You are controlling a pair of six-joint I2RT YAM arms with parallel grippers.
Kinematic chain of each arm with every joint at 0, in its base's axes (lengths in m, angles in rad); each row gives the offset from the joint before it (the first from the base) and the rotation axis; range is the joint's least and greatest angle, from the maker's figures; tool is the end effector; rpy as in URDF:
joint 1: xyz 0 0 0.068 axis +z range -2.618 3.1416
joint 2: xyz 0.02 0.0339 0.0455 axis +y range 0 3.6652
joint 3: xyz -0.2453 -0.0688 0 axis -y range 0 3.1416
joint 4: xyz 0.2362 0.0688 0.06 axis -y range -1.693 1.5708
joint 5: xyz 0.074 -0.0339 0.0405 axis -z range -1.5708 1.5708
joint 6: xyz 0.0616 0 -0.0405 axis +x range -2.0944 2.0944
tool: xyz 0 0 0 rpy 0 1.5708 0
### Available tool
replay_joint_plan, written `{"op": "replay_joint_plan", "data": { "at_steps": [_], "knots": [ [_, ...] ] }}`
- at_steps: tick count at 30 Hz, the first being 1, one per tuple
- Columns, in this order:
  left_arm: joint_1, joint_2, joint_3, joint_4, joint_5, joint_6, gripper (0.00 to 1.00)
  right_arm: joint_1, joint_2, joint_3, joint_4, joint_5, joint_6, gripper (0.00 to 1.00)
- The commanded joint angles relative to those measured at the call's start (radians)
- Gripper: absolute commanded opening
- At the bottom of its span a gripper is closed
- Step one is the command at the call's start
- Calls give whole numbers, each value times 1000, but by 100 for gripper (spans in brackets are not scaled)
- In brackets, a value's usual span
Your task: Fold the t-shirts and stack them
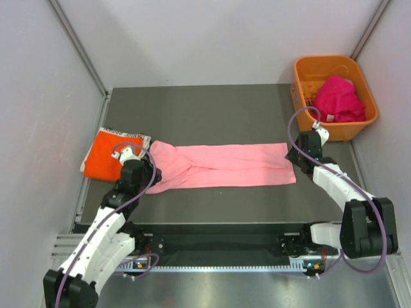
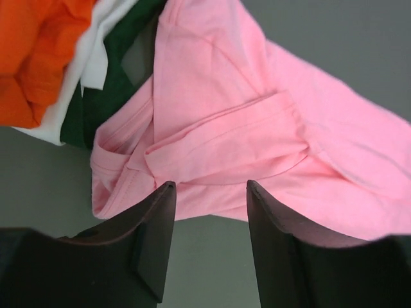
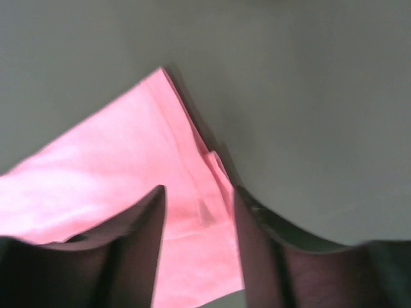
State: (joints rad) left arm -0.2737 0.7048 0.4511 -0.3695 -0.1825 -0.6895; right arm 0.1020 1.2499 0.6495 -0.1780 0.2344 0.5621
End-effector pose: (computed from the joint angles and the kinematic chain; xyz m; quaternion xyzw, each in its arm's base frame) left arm 0.1822 -0.0395 0.1927 -0.2236 0.8585 -0.1386 0.4402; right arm 0.2668 0.0129 0.1683 0.2529 0.8818 0.0230 0.3975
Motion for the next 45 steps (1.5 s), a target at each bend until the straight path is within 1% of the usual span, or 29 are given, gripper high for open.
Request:
{"op": "replay_joint_plan", "data": {
  "at_steps": [1,3,4,7,8,10,11,14,15,19,24,28,31,35,39,42,45],
  "knots": [
    [-2,-80,3,3,-72,-25,54,1,-52,28,69,49,-4,50],
    [-1,-74,23,-12,-86,-28,54,18,-46,50,61,49,-33,58],
    [-2,-65,34,-13,-94,-34,58,37,-29,80,49,40,-47,60],
    [-1,-50,46,-29,-117,-76,76,77,6,148,34,22,-92,61],
    [-1,-50,50,-28,-118,-88,85,105,22,168,25,-3,-106,61],
    [-1,-50,52,-26,-115,-117,86,133,75,228,3,-15,-128,58],
    [-1,-54,49,-20,-118,-126,87,154,94,243,-8,-45,-137,56],
    [1,-73,49,-28,-155,-174,97,203,157,295,-15,-84,-154,51],
    [1,-76,49,-35,-173,-194,98,217,181,303,-12,-98,-159,50],
    [5,-71,61,-49,-199,-206,98,275,238,340,24,-222,-157,49],
    [10,-27,87,-55,-218,-193,98,337,337,403,55,-319,-142,49],
    [10,21,113,-71,-219,-182,98,378,439,528,20,-377,-160,49],
    [10,16,113,-59,-212,-163,98,398,517,593,17,-437,-177,49],
    [10,7,115,-34,-193,-125,97,419,621,685,-27,-454,-214,48],
    [10,2,116,-22,-178,-108,96,429,698,768,-86,-440,-243,48],
    [10,7,115,-8,-170,-102,96,430,738,802,-115,-411,-251,48],
    [10,13,110,-2,-160,-96,96,429,752,817,-141,-337,-284,52]
  ]
}}
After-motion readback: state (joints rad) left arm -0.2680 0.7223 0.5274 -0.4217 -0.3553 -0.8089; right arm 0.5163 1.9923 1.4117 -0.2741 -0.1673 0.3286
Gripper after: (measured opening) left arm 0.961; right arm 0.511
